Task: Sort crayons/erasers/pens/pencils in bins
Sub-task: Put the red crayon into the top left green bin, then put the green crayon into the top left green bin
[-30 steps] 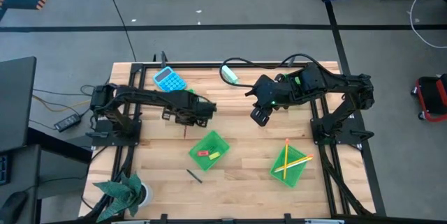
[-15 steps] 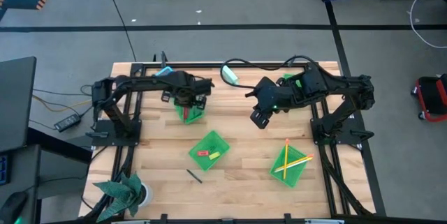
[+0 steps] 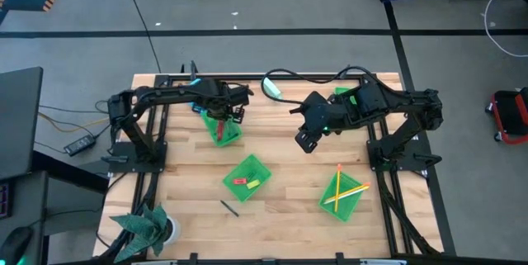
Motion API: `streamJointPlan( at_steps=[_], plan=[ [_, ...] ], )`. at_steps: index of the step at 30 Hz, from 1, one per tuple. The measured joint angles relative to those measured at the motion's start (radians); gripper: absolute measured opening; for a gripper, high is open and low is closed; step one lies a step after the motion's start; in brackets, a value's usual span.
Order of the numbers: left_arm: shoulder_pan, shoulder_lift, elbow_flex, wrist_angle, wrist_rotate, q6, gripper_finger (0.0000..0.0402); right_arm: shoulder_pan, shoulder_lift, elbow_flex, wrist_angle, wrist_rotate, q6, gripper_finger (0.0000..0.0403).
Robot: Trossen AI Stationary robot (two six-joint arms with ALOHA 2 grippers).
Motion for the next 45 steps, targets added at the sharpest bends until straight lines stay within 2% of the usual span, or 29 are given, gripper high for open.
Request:
streamJointPlan(
  at_steps=[4, 12, 19, 27, 35, 39, 45],
  plan=[
    [-0.001, 0.001, -0.051, 0.017, -0.009, -0.011, 0.0031, 0.0, 0.0, 0.0, 0.0, -0.004, 0.036, 0.0158],
    [-0.01, 0.001, -0.17, 0.109, 0.003, -0.015, 0.0048, 0.009, 0.0, 0.0, 0.0, -0.006, 0.133, 0.0158],
    [-0.007, 0.001, -0.194, 0.192, 0.017, 0.011, 0.0034, 0.011, 0.0, 0.0, 0.0, -0.007, 0.165, 0.0158],
    [-0.004, 0.001, -0.249, 0.305, 0.036, 0.002, 0.0052, 0.011, 0.0, 0.0, 0.0, -0.007, 0.167, 0.0158],
    [0.011, 0.001, -0.288, 0.357, 0.08, 0.007, 0.0042, 0.011, 0.0, 0.0, 0.001, -0.02, 0.167, 0.0158],
    [0.01, -0.001, -0.288, 0.358, 0.107, 0.01, 0.0061, 0.013, 0.0, 0.0, 0.001, -0.038, 0.167, 0.0158],
    [0.01, -0.001, -0.287, 0.34, 0.162, 0.009, 0.0119, 0.028, 0.0, 0.0, 0.001, -0.041, 0.165, 0.0158]
  ],
)
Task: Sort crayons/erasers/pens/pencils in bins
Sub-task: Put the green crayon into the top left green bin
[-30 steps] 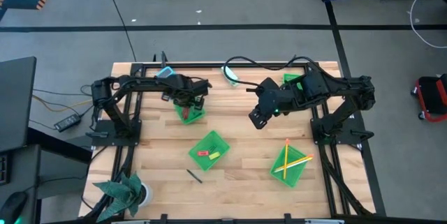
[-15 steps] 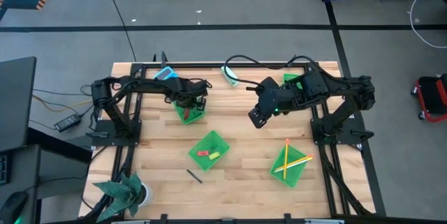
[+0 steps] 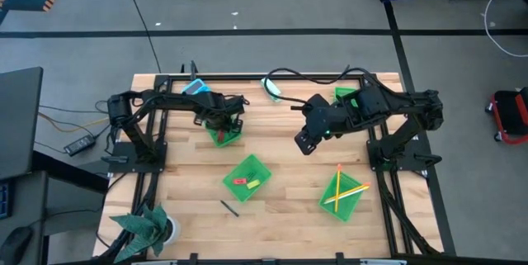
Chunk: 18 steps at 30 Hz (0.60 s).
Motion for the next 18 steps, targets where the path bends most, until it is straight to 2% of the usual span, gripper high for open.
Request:
streamJointPlan(
  at_steps=[4, 8, 14, 18],
  plan=[
    [0.0, -0.005, 0.05, -0.066, 0.001, 0.041, 0.0156, 0.013, 0.0, 0.0, 0.0, 0.0, -0.005, 0.0158],
    [-0.019, -0.03, 0.167, -0.128, -0.001, 0.231, 0.0177, 0.031, 0.0, 0.0, -0.001, 0.001, -0.006, 0.0158],
    [-0.133, -0.116, 0.338, -0.167, -0.006, 0.431, 0.0173, 0.063, 0.0, 0.0, -0.042, 0.003, -0.034, 0.0158],
    [-0.238, -0.159, 0.39, -0.172, -0.018, 0.411, 0.0161, 0.082, 0.0, 0.0, -0.102, 0.004, -0.026, 0.0158]
  ],
)
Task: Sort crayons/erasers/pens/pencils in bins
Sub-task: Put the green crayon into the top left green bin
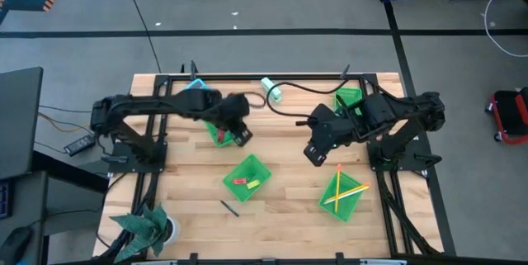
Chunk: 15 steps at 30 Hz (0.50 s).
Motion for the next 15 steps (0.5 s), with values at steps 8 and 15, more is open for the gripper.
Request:
streamJointPlan(
  at_steps=[8, 15],
  plan=[
    [-0.273, -0.014, 0.003, 0.011, -0.019, -0.151, 0.0141, 0.063, -0.012, 0.0, 0.001, 0.0, -0.063, 0.0158],
    [-0.47, -0.016, 0.002, 0.353, -0.133, -0.345, 0.0123, 0.068, -0.016, 0.0, 0.026, 0.009, -0.163, 0.0158]
  ],
)
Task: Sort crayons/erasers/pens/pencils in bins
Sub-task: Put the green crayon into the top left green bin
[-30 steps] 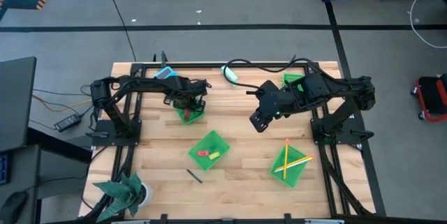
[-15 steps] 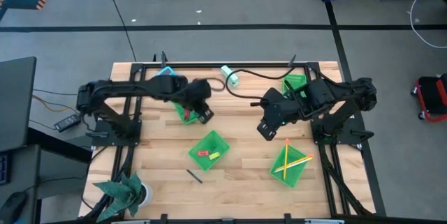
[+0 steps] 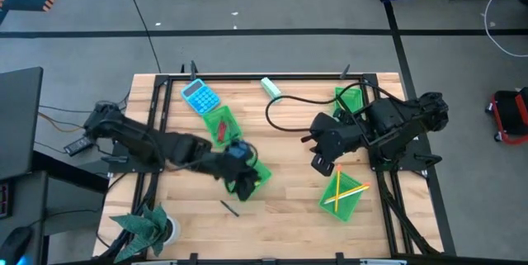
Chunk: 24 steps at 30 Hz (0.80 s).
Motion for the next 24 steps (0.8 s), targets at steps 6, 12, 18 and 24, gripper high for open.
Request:
streamJointPlan(
  at_steps=[6, 12, 18, 24],
  plan=[
    [-0.089, -0.001, 0.0, 0.06, 0.009, -0.007, 0.0095, 0.004, 0.0, 0.0, 0.044, -0.004, -0.038, 0.0158],
    [-0.145, -0.001, 0.0, 0.051, 0.092, 0.032, 0.0064, 0.003, 0.0, 0.0, 0.036, -0.006, 0.046, 0.0158],
    [-0.137, -0.001, 0.0, 0.082, 0.083, 0.025, 0.0039, 0.003, 0.0, 0.0, 0.061, -0.006, 0.289, 0.0158],
    [-0.147, -0.001, 0.0, 0.172, 0.092, 0.11, 0.0009, 0.024, 0.0, 0.0, 0.083, -0.044, 0.434, 0.0158]
  ],
)
